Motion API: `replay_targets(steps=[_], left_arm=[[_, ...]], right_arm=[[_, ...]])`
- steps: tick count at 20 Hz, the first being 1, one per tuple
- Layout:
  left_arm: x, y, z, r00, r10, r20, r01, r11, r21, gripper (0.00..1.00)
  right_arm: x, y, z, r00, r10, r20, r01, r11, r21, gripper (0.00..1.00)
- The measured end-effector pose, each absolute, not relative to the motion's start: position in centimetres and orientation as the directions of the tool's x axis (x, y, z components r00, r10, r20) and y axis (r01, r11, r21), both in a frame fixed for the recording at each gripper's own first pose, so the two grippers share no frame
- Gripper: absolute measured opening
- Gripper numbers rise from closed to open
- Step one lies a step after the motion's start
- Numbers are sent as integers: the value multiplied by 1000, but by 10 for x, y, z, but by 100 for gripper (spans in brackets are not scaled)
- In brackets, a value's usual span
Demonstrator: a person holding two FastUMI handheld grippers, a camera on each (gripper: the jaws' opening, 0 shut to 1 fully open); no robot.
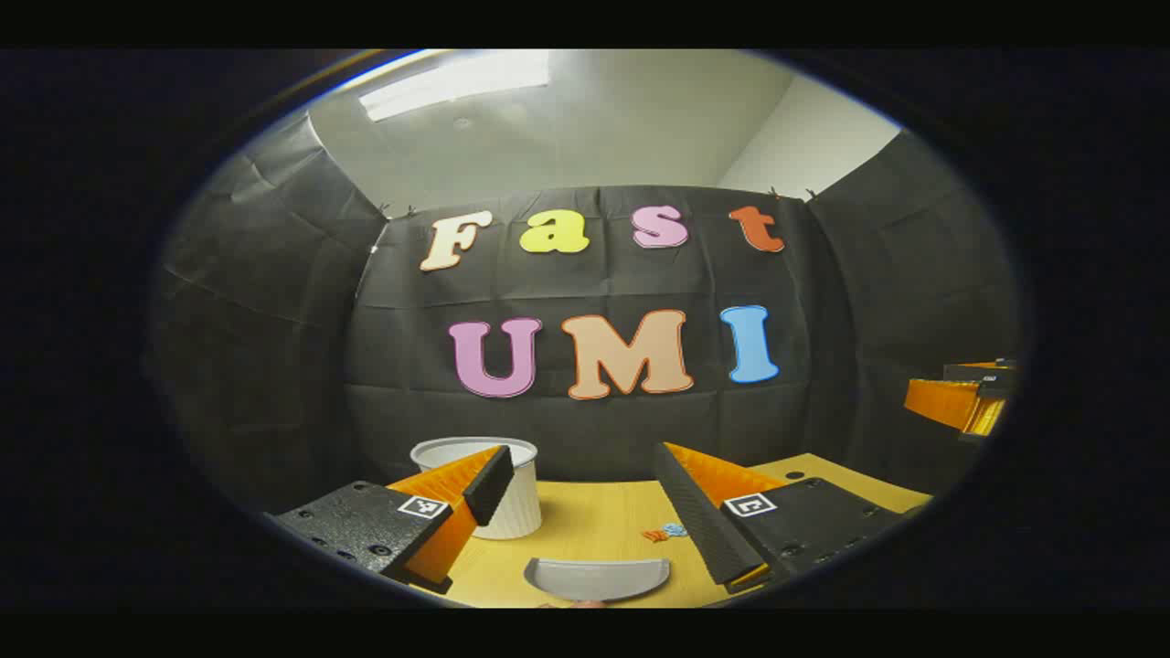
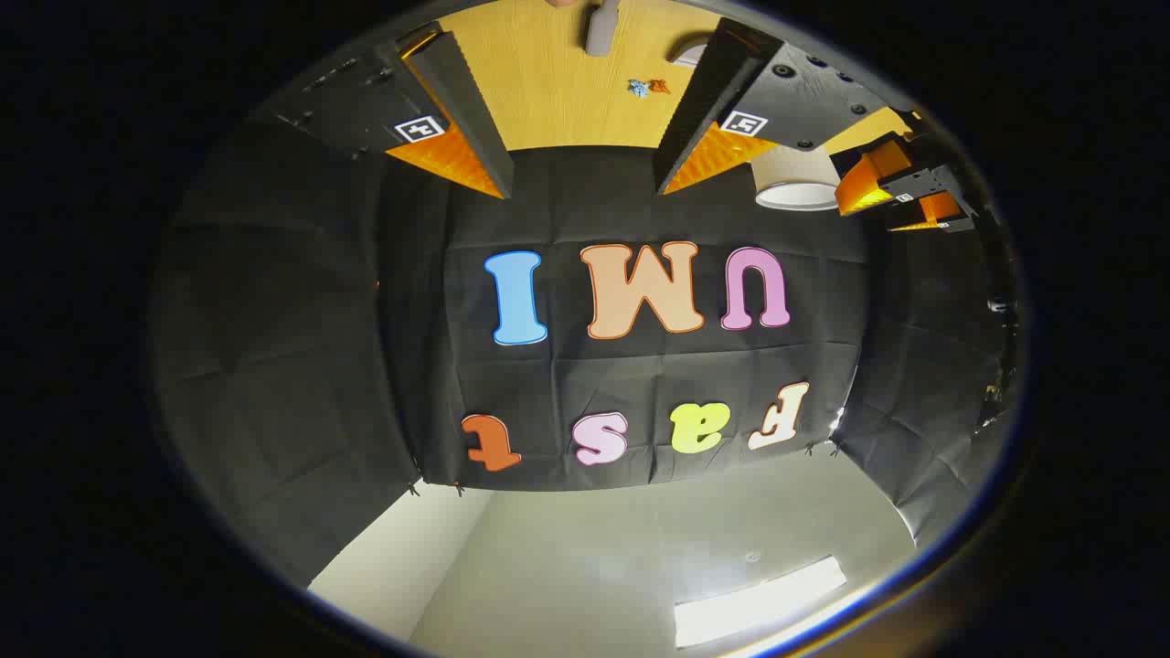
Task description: Pick up the small broom and dustpan from the desktop, sweep the trash into the dustpan with the broom, and then empty the trash into the garbage bin.
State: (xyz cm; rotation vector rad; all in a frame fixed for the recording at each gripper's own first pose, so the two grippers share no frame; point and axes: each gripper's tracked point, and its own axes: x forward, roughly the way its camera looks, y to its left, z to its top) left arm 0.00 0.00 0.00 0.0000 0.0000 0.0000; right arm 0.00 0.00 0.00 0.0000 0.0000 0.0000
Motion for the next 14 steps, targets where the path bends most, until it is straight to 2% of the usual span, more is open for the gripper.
replay_targets(steps=[14], left_arm=[[-5,1,-4,1000,1,-7,-1,1000,13,93]], right_arm=[[-3,0,-1,1000,-3,-8,3,1000,-1,92]])
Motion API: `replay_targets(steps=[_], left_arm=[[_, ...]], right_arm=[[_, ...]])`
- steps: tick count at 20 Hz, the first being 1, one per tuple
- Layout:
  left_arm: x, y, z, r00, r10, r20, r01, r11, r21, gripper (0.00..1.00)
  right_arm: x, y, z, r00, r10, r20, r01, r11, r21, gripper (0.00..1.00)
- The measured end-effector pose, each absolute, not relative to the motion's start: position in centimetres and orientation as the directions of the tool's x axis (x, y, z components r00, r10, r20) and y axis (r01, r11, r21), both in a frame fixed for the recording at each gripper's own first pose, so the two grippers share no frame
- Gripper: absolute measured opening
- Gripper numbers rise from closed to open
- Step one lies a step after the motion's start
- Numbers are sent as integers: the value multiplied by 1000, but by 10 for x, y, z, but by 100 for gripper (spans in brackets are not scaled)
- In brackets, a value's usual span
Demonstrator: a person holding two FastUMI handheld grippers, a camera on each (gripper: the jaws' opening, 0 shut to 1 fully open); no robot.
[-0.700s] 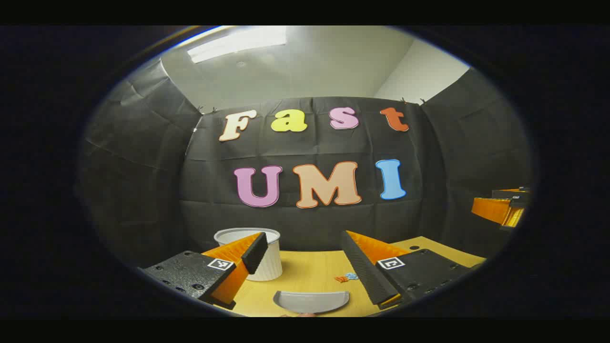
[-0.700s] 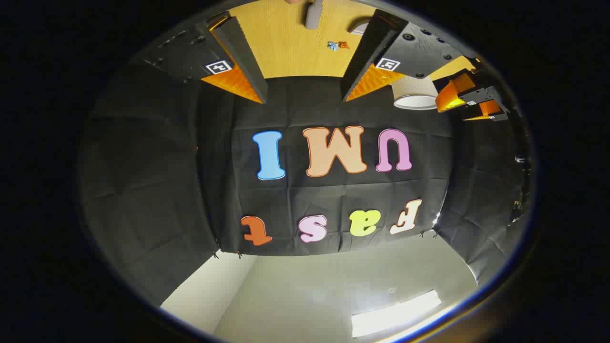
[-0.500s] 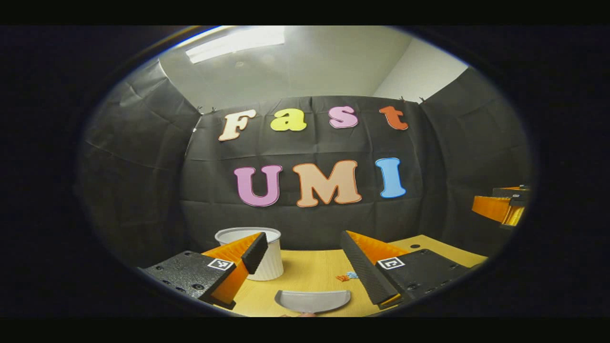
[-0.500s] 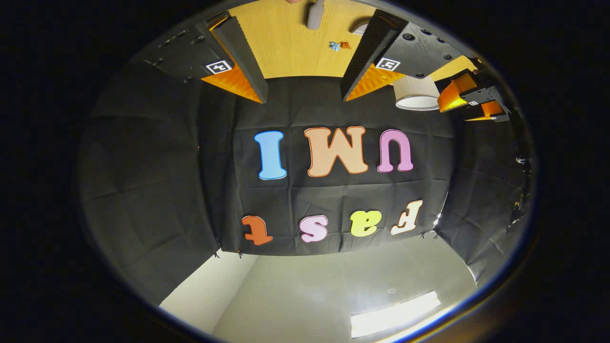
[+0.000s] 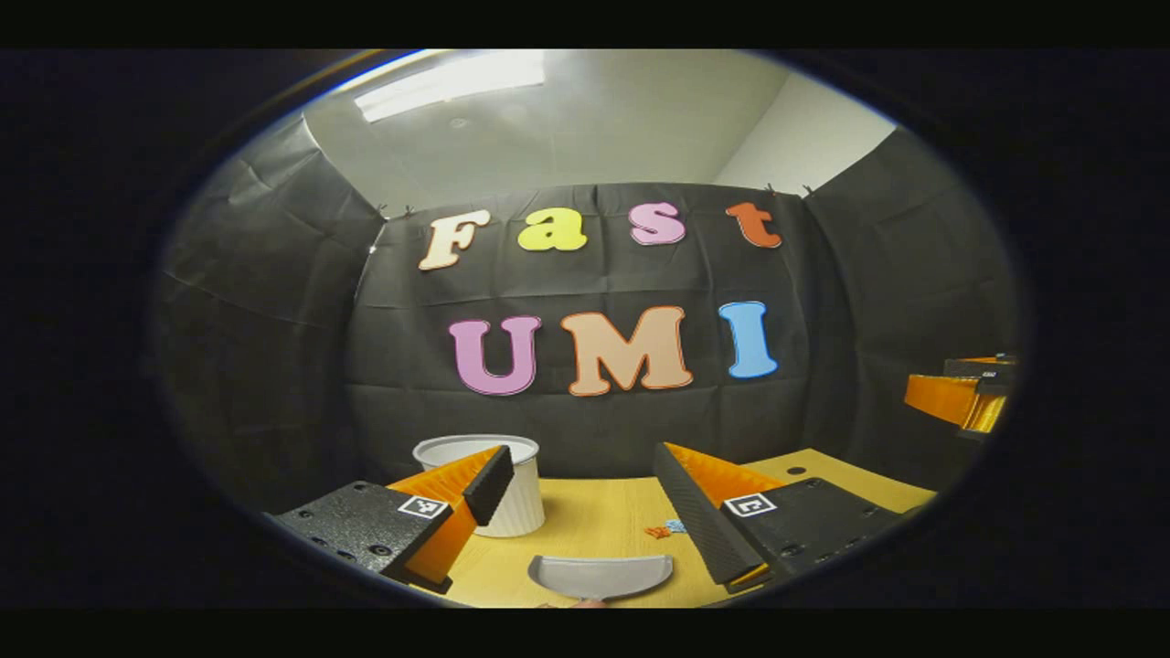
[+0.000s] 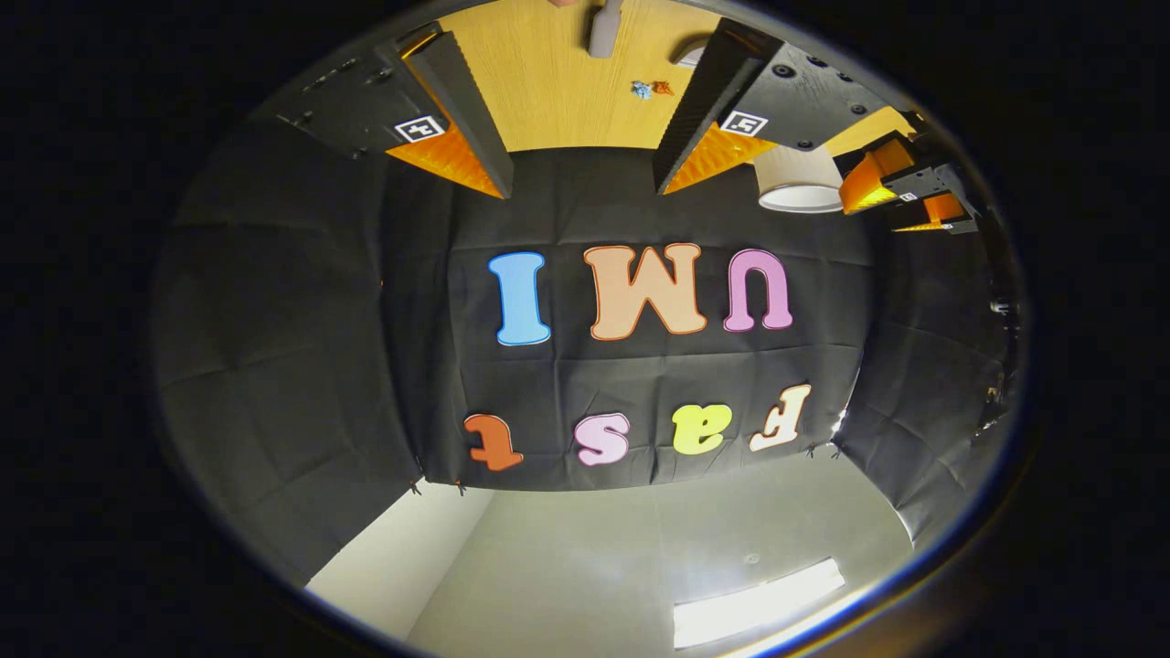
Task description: Pick up the small broom and dustpan from the desktop, sweep the trash into the dustpan with the broom, and then empty the trash into the garbage bin.
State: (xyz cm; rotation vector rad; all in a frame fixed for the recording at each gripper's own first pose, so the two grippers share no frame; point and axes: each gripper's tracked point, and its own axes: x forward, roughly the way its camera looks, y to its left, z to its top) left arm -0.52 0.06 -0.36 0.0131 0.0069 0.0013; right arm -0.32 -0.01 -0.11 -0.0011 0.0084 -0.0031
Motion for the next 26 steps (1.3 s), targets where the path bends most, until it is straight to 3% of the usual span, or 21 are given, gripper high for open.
replay_targets(steps=[26], left_arm=[[-19,-5,-3,1000,9,-17,-8,1000,27,93]], right_arm=[[-23,3,8,1000,11,-15,-10,1000,9,93]])
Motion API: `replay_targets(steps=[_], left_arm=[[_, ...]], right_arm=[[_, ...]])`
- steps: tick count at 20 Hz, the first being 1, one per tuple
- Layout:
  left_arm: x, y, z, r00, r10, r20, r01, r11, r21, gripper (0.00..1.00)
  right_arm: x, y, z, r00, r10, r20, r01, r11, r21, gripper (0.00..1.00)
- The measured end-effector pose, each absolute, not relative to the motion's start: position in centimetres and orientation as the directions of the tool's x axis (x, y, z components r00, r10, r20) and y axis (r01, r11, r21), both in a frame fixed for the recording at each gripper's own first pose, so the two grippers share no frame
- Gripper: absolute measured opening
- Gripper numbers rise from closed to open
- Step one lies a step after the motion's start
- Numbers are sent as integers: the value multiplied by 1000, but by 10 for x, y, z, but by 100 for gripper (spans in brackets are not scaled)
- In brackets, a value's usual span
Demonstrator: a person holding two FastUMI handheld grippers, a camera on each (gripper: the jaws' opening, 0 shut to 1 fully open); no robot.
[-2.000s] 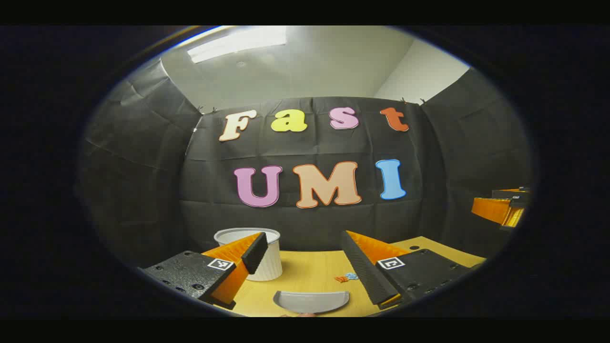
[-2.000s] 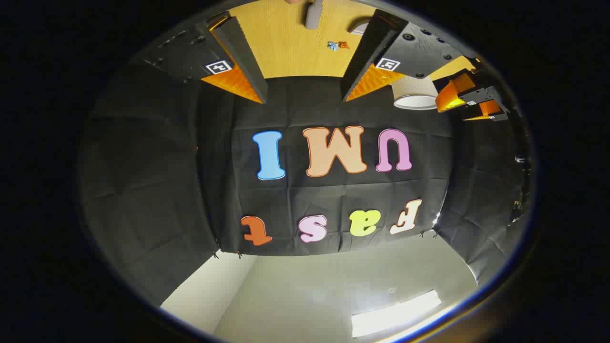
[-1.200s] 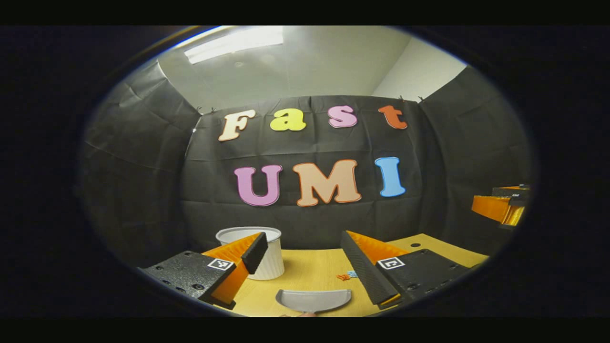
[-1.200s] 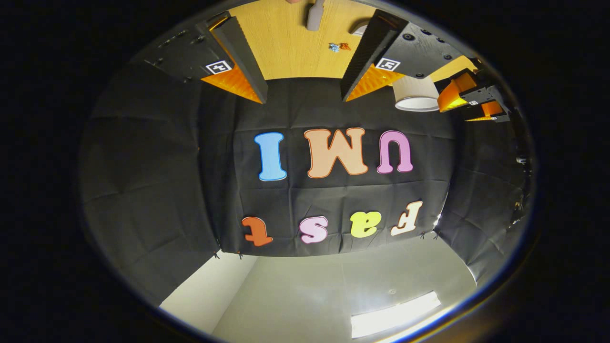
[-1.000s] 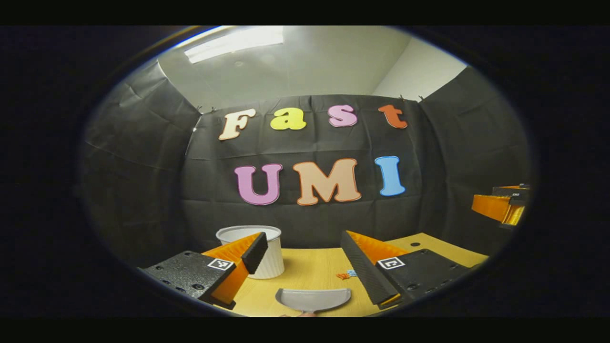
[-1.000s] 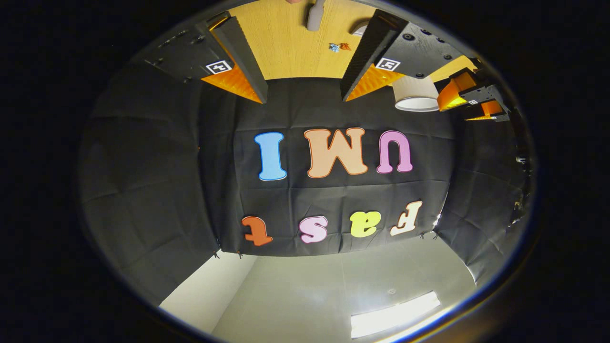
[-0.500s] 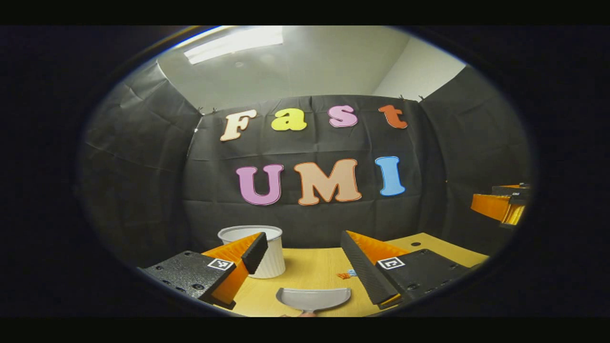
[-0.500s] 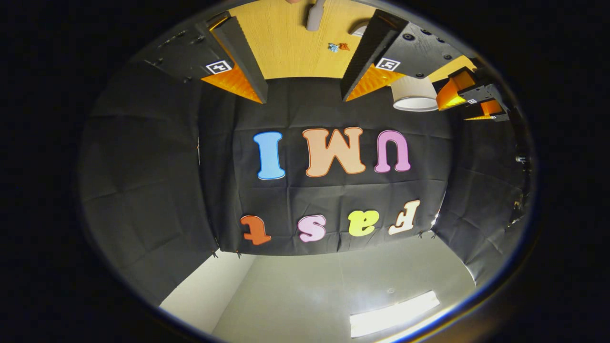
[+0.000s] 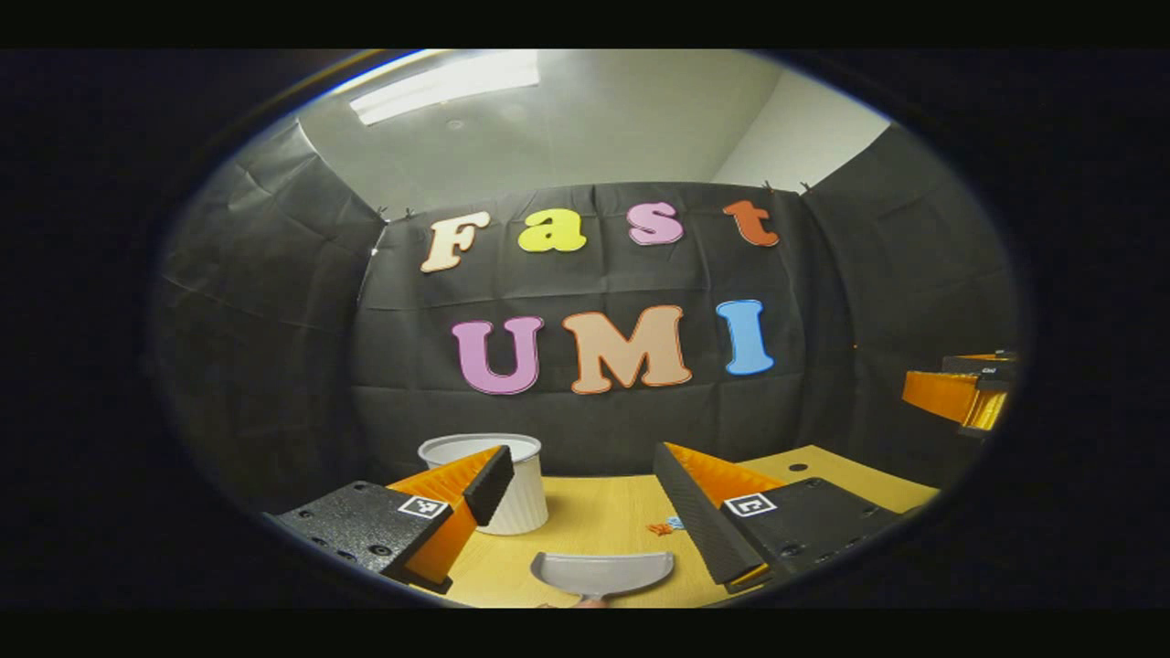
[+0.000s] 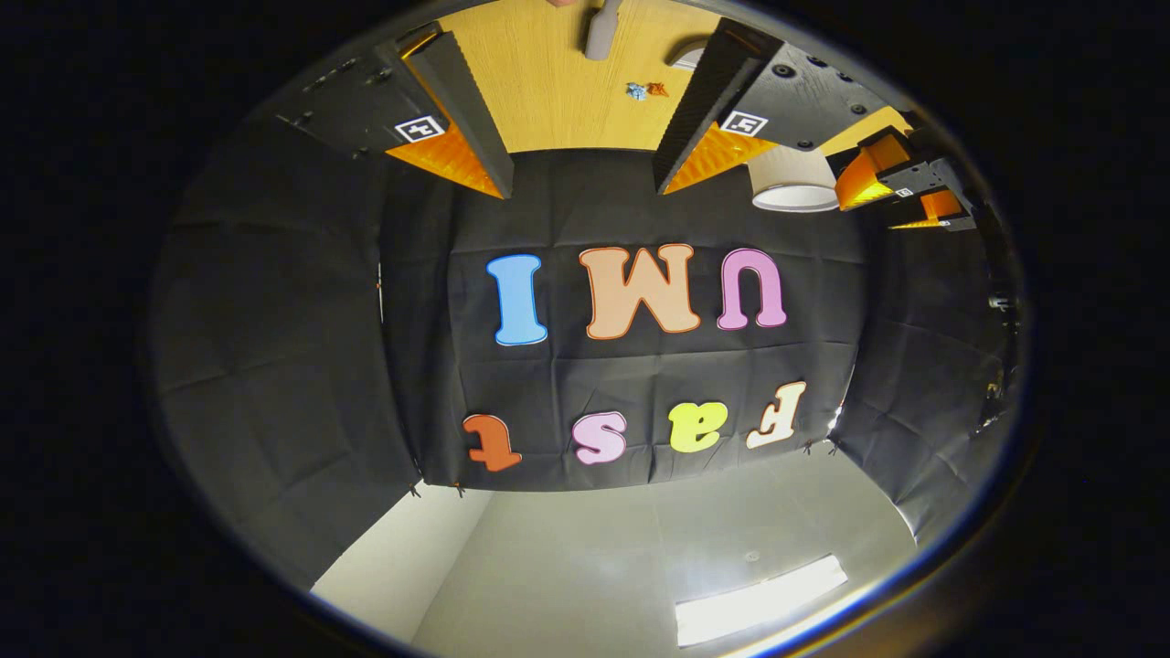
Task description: Pick up the small broom and dustpan from the desktop, sweep the trash into the dustpan with the broom, and then empty the trash into the garbage bin.
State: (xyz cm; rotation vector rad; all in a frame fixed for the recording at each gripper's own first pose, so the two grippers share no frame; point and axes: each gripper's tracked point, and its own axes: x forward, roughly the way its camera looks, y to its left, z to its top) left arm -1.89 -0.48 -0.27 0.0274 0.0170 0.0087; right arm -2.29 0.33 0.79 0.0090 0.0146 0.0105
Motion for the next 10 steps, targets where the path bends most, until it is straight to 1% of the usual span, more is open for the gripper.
replay_targets(steps=[7,10], left_arm=[[-21,0,-9,999,11,-37,-10,1000,29,93],[-20,0,-21,998,2,-66,0,1000,27,94]], right_arm=[[-26,10,7,999,15,-34,-15,1000,8,92],[-26,14,1,998,20,-56,-20,1000,5,93]])
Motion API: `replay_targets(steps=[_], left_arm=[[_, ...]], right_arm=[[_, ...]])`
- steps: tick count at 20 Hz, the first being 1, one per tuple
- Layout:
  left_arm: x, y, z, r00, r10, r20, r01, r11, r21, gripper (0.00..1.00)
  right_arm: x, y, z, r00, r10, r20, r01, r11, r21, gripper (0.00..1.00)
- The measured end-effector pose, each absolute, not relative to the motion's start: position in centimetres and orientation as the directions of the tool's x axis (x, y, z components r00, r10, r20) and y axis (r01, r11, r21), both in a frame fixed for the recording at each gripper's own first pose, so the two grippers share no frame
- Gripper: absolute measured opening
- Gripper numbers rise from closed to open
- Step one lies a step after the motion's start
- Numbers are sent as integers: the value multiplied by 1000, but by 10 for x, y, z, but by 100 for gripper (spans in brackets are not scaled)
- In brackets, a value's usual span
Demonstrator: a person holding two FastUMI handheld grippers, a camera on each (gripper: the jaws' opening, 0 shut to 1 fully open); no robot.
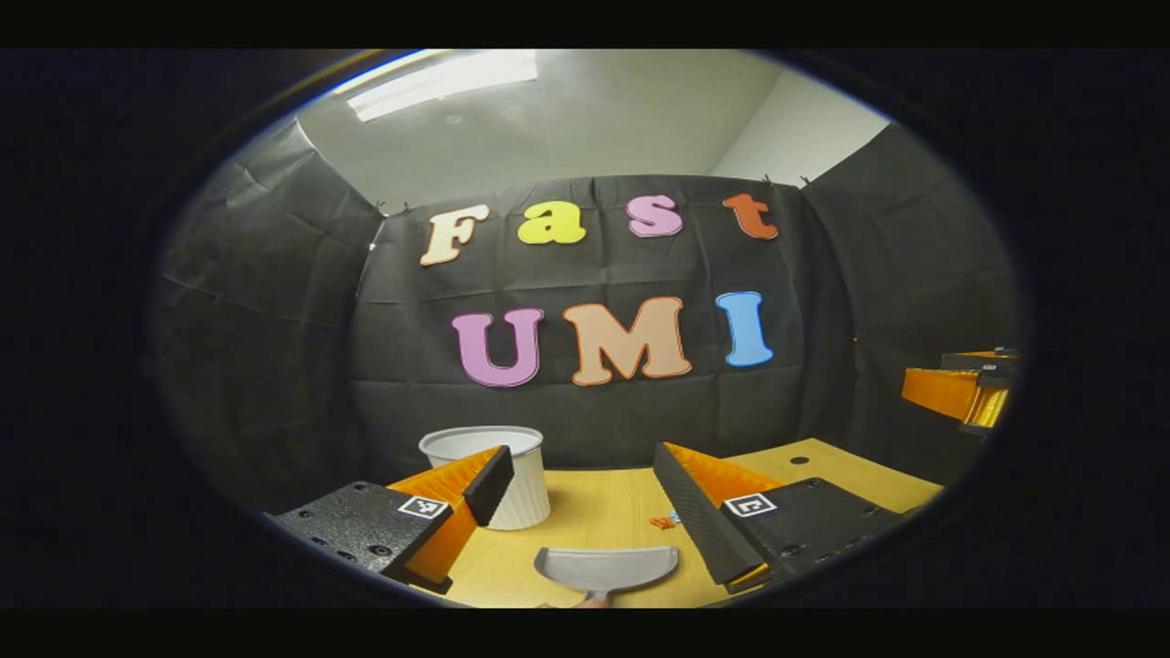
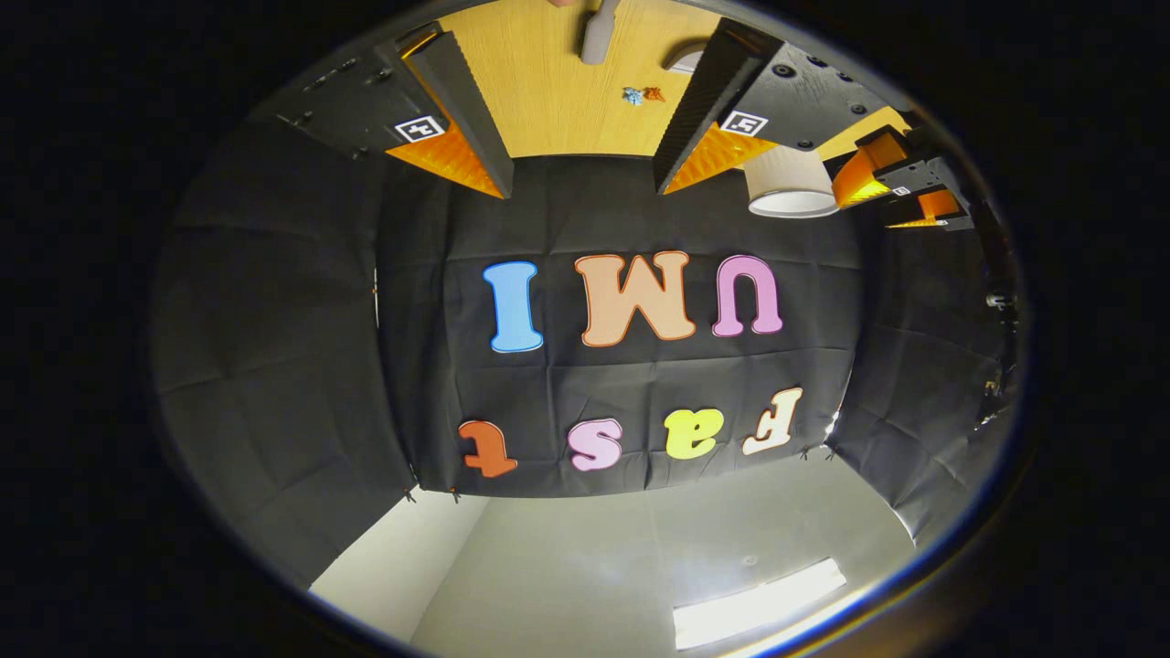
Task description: Pick up the small broom and dustpan from the desktop, sweep the trash into the dustpan with the broom, and then empty the trash into the garbage bin.
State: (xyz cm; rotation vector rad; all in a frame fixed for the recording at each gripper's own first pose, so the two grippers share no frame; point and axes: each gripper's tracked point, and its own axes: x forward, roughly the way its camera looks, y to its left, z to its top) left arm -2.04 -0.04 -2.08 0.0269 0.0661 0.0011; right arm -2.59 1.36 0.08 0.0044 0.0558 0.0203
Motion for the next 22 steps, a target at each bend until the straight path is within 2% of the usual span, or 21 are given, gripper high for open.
replay_targets(steps=[5,12,14,15,18,19,22], left_arm=[[-21,-4,-56,984,-37,-175,42,999,25,94],[-32,-8,-128,925,-77,-372,90,996,17,92],[-37,-8,-151,900,-80,-429,103,994,31,94],[-39,-8,-161,887,-83,-455,110,993,34,93],[-52,-11,-197,835,-99,-541,136,990,29,96],[-56,-12,-210,817,-103,-567,141,990,22,92],[-68,-10,-245,755,-98,-648,145,989,20,92]], right_arm=[[-23,21,-27,990,31,-136,-31,1000,-2,93],[-25,32,-103,941,50,-335,-65,997,-35,93],[-26,35,-128,916,51,-397,-74,996,-43,96],[-29,36,-141,903,49,-427,-77,996,-47,93],[-37,38,-183,848,47,-528,-90,994,-55,93],[-41,40,-197,827,48,-560,-97,994,-59,93],[-48,44,-236,767,50,-640,-121,990,-68,93]])
